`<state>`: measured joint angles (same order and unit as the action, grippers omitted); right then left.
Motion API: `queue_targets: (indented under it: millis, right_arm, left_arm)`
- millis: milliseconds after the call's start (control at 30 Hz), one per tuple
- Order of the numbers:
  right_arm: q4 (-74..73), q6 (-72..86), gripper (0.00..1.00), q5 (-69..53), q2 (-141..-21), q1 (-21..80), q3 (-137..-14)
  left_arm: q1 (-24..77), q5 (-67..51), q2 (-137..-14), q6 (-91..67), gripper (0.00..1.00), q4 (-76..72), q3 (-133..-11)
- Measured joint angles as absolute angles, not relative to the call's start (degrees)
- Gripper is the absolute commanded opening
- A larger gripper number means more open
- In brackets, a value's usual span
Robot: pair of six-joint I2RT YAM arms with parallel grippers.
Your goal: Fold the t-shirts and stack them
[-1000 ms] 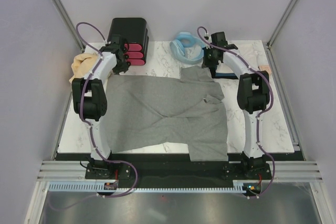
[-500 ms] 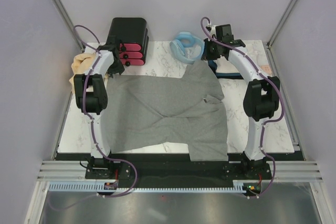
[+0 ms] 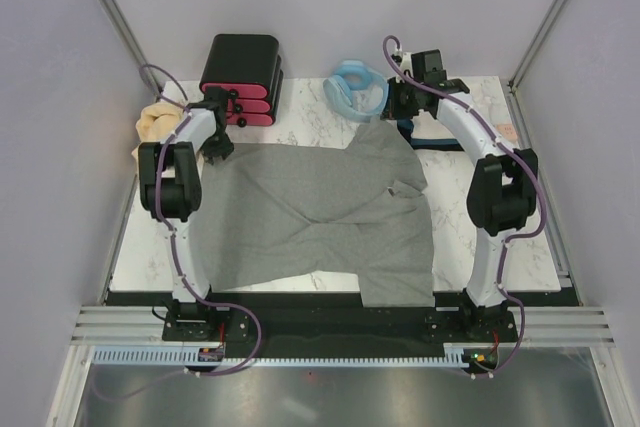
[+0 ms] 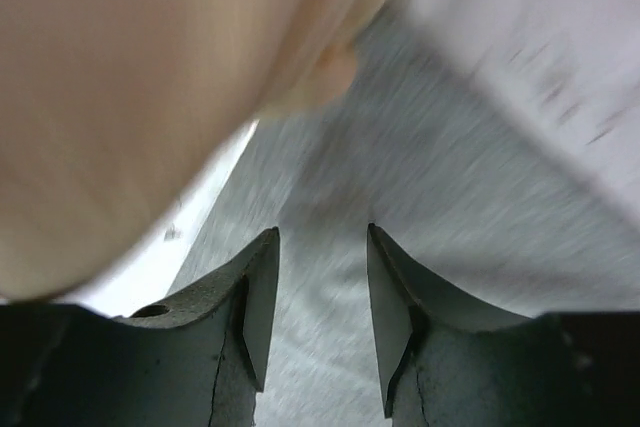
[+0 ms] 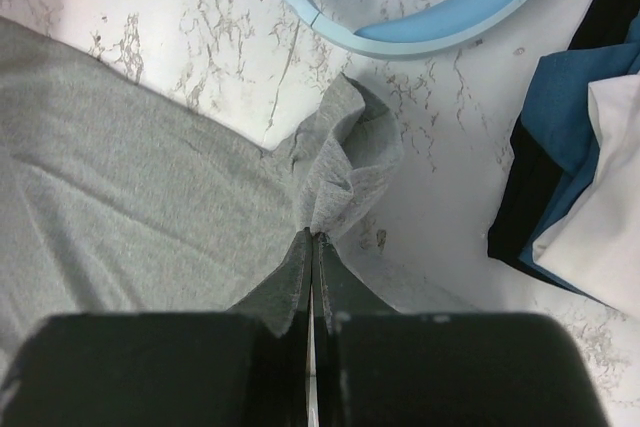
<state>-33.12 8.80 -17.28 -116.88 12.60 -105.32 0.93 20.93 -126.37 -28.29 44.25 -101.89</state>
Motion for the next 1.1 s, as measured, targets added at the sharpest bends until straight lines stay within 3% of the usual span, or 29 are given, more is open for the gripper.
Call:
queue_targets:
  millis: [200, 333, 500, 1100]
  right_arm:
    - [-32.9, 8.8, 0.00, -18.1, -115.4, 12.6, -103.4]
    - [-32.9, 8.8, 0.00, -18.4, -114.6, 12.6, -101.4]
    - [-32.6, 8.8, 0.00, -18.8, -113.1, 12.6, -98.8]
    - [-27.9, 11.9, 0.00, -24.1, -105.8, 11.6, -91.3]
  left_arm:
    - [0.9, 20.3, -114.0, -30.6, 0.47, 37.0, -83.9]
    - [0.6, 20.5, -106.1, -34.0, 0.48, 33.6, -79.4]
    - [0.3, 20.7, -105.7, -38.5, 0.50, 31.1, -80.4]
    - [-3.7, 18.9, -122.0, -48.2, 0.50, 32.9, -96.4]
